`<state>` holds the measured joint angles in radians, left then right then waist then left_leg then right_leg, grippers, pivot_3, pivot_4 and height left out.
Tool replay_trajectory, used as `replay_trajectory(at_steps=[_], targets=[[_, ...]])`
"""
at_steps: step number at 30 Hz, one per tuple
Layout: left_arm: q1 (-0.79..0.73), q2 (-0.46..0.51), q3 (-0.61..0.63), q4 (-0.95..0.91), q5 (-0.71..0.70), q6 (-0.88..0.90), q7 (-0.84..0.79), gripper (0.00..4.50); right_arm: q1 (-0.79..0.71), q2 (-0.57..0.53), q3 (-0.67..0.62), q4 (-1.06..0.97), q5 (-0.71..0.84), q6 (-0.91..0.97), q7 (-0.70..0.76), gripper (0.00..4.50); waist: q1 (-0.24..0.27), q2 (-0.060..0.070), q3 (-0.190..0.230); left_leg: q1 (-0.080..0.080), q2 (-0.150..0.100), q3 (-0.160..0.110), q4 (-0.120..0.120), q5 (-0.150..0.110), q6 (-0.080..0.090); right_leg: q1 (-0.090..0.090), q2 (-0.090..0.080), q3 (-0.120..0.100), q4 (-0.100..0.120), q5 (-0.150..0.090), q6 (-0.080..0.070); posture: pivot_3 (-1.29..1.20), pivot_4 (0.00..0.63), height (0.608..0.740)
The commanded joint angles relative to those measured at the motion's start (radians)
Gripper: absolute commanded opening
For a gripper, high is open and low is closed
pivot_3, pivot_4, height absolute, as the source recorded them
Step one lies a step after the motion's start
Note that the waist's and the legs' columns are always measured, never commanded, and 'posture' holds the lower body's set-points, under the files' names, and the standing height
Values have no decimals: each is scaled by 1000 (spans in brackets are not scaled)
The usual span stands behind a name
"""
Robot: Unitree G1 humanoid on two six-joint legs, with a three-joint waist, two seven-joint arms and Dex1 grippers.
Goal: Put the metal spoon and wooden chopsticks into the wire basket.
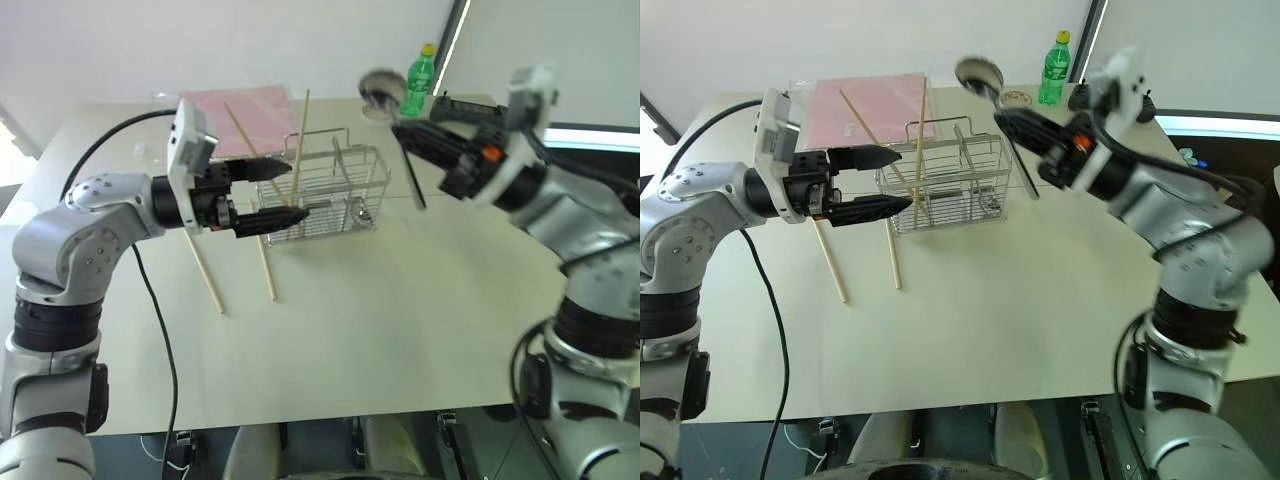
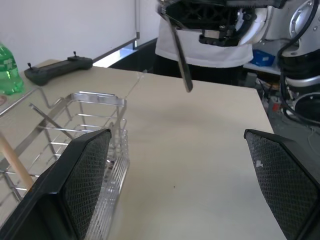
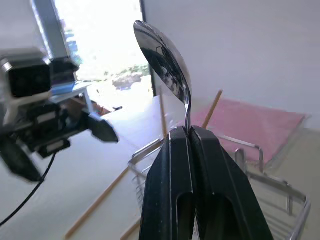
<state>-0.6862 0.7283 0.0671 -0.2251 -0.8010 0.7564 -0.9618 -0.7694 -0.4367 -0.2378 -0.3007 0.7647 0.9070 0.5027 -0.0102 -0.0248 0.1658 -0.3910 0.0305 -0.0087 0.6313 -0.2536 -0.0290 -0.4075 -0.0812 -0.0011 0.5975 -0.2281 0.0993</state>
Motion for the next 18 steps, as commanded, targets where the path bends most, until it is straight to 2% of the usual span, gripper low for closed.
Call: replay_trajectory(at_steps=[1,11,18], targets=[[-30,2,38,-4,8,-26,4,4500,-54,44,55,101,-110,-146,-36,43,0,0,0,0,0,0,0,0,0,0,0,0,0,0,0,0,150,721],[8,18,87,-54,-9,-9,38,4500,-226,193,75,507,-267,-441,-99,43,-7,0,0,1,1,0,-1,0,0,-1,1,0,3,0,0,0,150,721],[16,23,102,-68,-10,-6,55,4500,-303,250,62,638,-272,-507,-107,43,-6,1,0,1,1,0,-1,0,0,-1,1,0,3,0,0,0,150,721]])
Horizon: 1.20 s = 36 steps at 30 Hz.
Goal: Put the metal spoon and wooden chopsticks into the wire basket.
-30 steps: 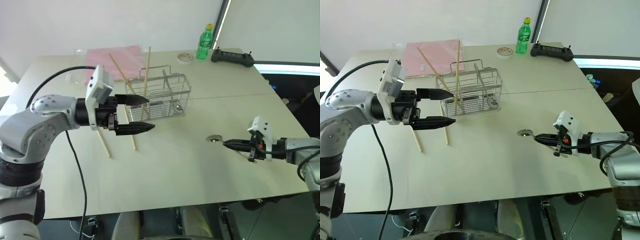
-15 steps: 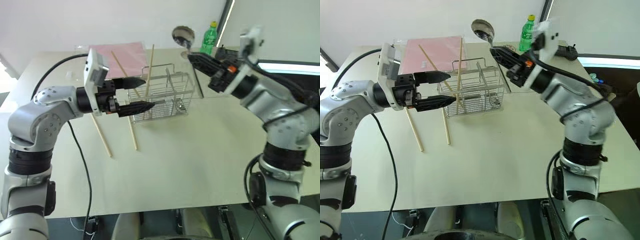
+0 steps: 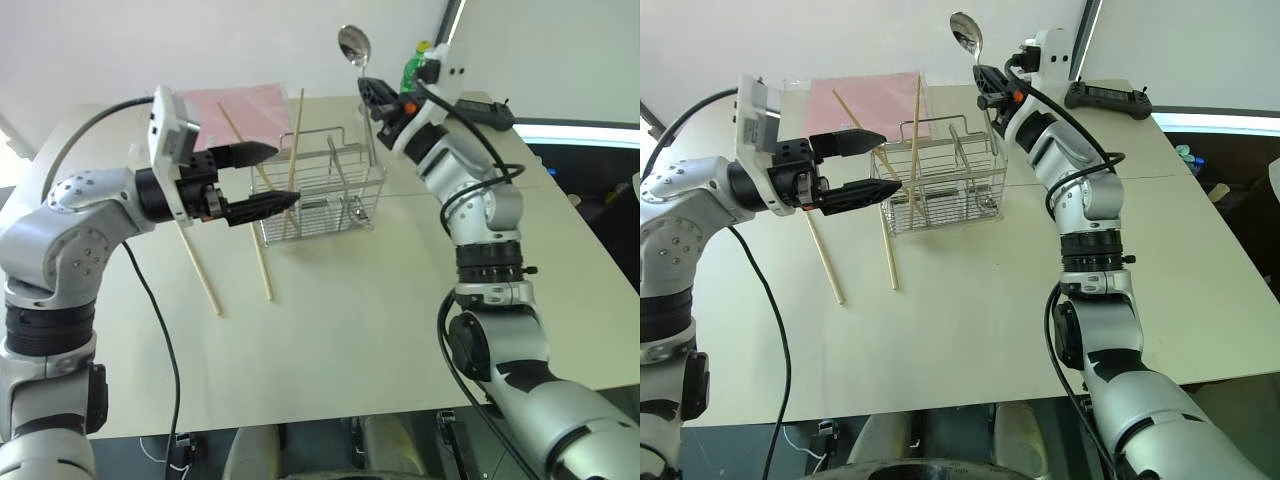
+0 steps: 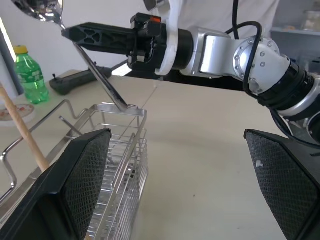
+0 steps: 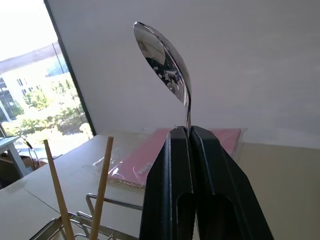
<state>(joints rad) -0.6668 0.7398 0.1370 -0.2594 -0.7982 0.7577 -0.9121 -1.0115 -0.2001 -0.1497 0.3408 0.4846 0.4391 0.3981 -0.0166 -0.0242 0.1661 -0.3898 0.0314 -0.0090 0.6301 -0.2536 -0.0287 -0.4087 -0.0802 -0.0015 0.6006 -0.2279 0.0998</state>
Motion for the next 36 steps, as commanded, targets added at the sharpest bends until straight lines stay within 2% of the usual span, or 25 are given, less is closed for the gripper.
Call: replay_trajectory(at_steps=[1,6,7,9,16,19,24,28,32,36], targets=[[-4,11,33,-34,-11,-8,7,4500,-59,20,-24,5,3,-48,-3,43,1,0,0,0,0,0,0,0,0,0,0,0,0,0,0,0,150,721],[-9,8,36,-28,-5,-13,21,4500,2,36,-6,-5,-25,-60,-9,43,2,0,0,0,0,0,0,0,0,0,0,0,0,0,0,0,150,721],[-10,8,34,-23,-2,-16,22,4500,23,35,-10,-26,-20,-47,-13,307,2,0,0,0,0,0,0,0,0,0,0,0,0,0,0,0,150,721],[-11,10,32,-17,3,-20,22,4500,51,34,-17,-58,-10,-26,-20,932,2,0,0,0,0,0,0,0,0,0,0,0,0,0,0,0,150,721],[-38,2,14,17,21,-35,13,4500,122,-5,-52,-169,-1,33,-73,4467,1,1,0,0,0,0,0,0,0,0,0,0,1,0,0,0,150,721],[-50,-5,5,32,34,-44,8,4500,138,-43,-67,-222,4,58,-78,4467,1,1,0,0,0,0,0,0,0,0,0,0,0,0,0,0,150,721],[-60,2,10,53,52,-52,1,4500,165,-191,-128,-351,72,169,-35,4467,6,1,0,-1,0,0,0,0,0,0,0,0,-1,0,0,0,150,721],[-57,22,35,57,50,-39,1,4500,228,-384,-185,-501,203,338,87,4467,6,0,0,-1,0,0,-1,0,0,0,0,0,-2,0,0,0,150,721],[-24,99,121,92,39,15,33,4500,465,-661,-268,-756,395,512,343,4467,6,0,0,0,0,0,-2,-1,2,0,0,0,-2,-1,1,0,150,721],[42,174,173,115,78,79,112,4500,700,-764,-384,-936,546,607,409,4467,0,0,0,3,1,1,-2,-3,5,1,0,0,-2,-1,1,0,150,721]])
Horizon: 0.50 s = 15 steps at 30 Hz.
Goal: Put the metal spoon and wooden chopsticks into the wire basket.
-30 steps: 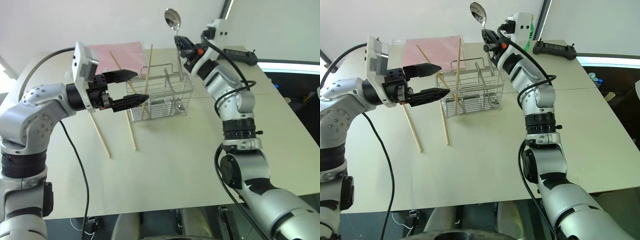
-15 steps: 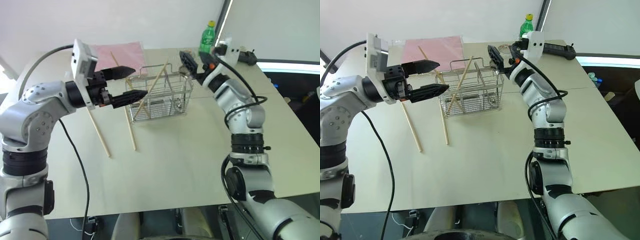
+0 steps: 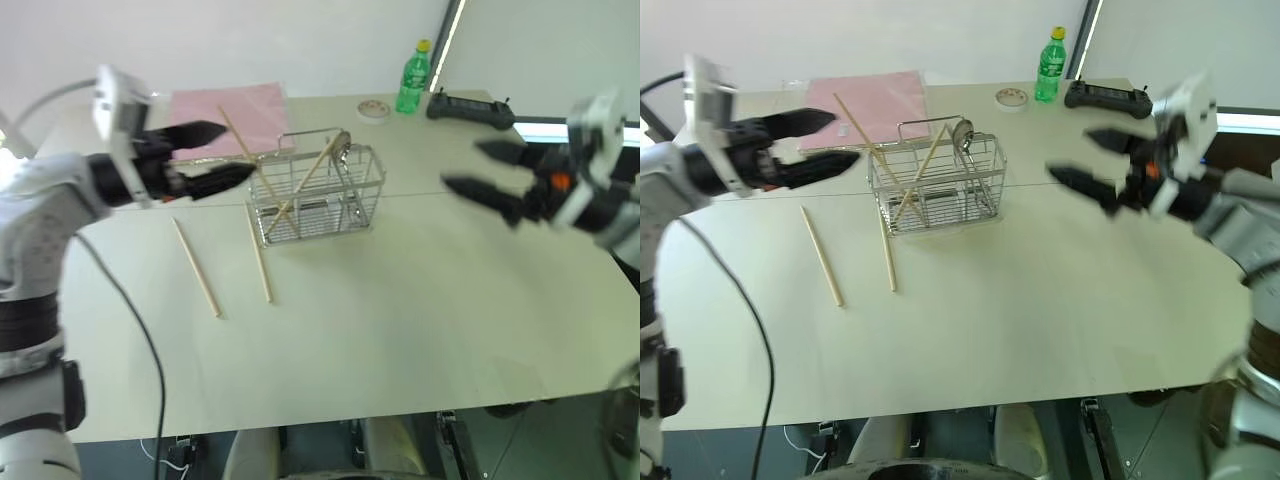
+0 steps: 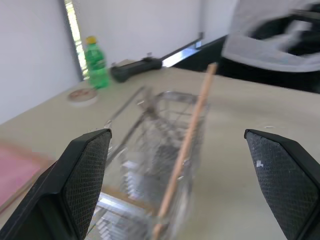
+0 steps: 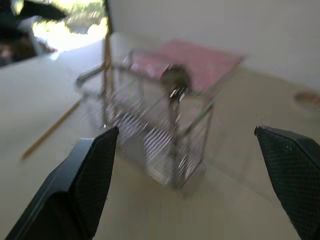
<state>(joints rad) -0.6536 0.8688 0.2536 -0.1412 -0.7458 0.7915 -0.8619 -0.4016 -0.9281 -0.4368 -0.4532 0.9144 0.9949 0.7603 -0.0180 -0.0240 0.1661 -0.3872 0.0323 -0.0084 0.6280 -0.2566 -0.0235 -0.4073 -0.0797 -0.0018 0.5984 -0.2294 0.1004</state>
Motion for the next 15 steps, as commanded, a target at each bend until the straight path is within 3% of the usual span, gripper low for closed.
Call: replay_trajectory(at_steps=[1,7,11,15], targets=[[38,53,67,3,38,65,96,4500,139,-42,-125,-175,146,63,45,4467,2,0,0,0,0,0,0,0,0,0,0,0,-1,-1,-2,0,150,721],[-16,-39,85,91,160,309,501,4500,315,22,-186,-283,253,65,-106,4467,14,-5,-1,2,0,0,5,1,-2,5,-1,0,-2,-2,-2,0,150,721],[-109,-215,135,132,261,480,793,4500,326,62,-138,-309,281,41,-216,4467,27,-7,-2,1,0,0,7,3,-5,6,-2,0,-3,-1,-4,0,150,721],[-176,-351,193,161,327,585,932,4500,333,78,-100,-336,310,18,-287,4467,32,-9,-3,-2,-2,-2,5,3,-5,4,-2,0,-2,0,-2,0,150,721]])
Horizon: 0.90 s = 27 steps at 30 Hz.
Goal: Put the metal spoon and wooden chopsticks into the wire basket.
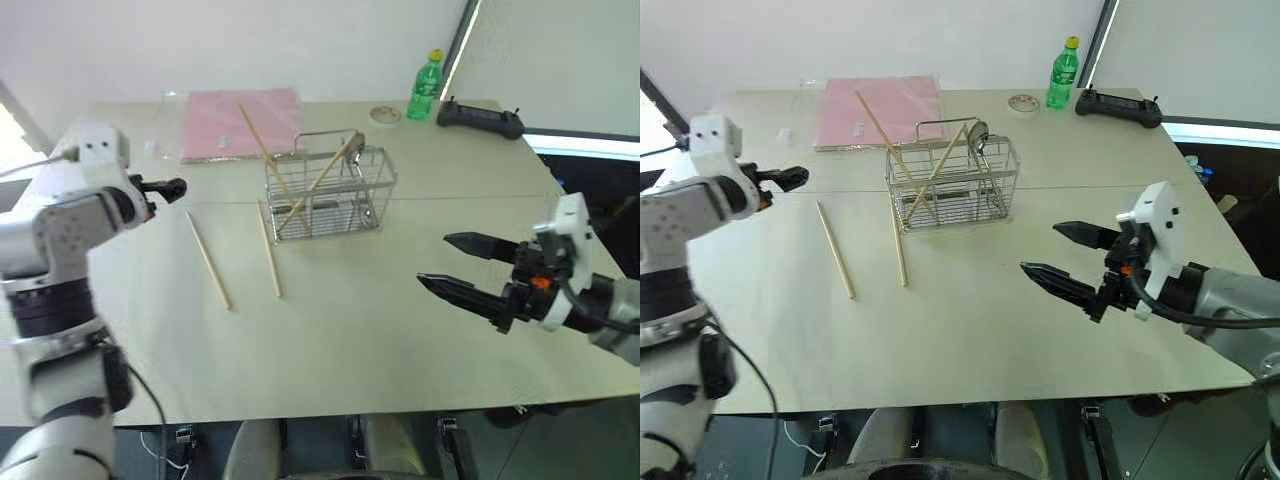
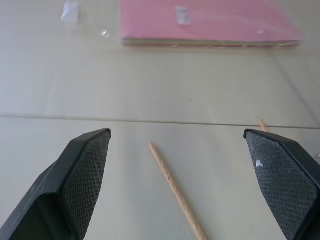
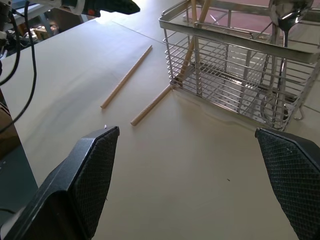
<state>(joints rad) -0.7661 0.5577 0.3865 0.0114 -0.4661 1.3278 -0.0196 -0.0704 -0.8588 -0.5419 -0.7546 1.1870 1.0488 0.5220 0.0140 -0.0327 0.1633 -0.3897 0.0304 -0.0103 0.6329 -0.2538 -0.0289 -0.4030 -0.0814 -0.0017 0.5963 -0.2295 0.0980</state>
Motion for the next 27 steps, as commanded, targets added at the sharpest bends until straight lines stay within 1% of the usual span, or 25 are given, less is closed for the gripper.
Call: replay_trajectory(at_steps=[1,3,7,10,11,15,22,25,27], targets=[[-85,-81,82,46,71,61,133,4500,7,17,15,-43,49,-43,-69,4467,-1,0,0,-1,0,0,-1,0,0,-1,0,0,0,2,3,0,150,721],[-121,-131,109,118,108,80,188,4500,19,24,29,-57,66,-58,-98,4467,0,0,0,-1,0,-1,-2,0,0,-2,1,0,1,2,4,0,150,721],[-176,-165,128,255,157,55,229,4500,52,20,33,-73,97,-82,-143,4467,-4,0,0,0,0,-1,-3,0,0,-2,1,-1,1,2,4,0,150,721],[-211,-167,128,371,178,23,233,4500,95,2,18,-92,126,-98,-152,4467,-2,0,0,0,0,-1,-2,0,0,-2,1,-1,1,1,3,0,150,721],[-222,-167,118,412,184,4,226,4500,111,-6,7,-99,139,-102,-150,4467,-2,0,0,-1,0,-1,-2,0,0,-2,1,-1,1,-1,0,0,150,721],[-267,-163,61,561,208,-86,177,4500,147,-32,-17,-108,184,-128,-166,4467,0,-1,0,0,0,-1,0,0,0,-1,0,-1,1,0,-1,0,150,721],[-352,-162,28,858,239,-266,138,4500,180,-40,-5,-131,224,-184,-242,4467,2,-1,-2,0,0,-1,0,0,-1,0,0,-1,0,0,-1,0,150,721],[-377,-154,27,940,243,-323,139,3664,201,-44,-8,-142,237,-203,-260,4500,1,1,-3,0,0,-1,-1,0,0,0,0,-1,1,0,-1,0,150,721],[-393,-147,38,985,239,-343,158,2652,214,-49,-16,-142,245,-214,-269,4500,3,1,-3,1,0,-1,-1,0,-1,0,0,-1,1,0,-1,0,150,721]])
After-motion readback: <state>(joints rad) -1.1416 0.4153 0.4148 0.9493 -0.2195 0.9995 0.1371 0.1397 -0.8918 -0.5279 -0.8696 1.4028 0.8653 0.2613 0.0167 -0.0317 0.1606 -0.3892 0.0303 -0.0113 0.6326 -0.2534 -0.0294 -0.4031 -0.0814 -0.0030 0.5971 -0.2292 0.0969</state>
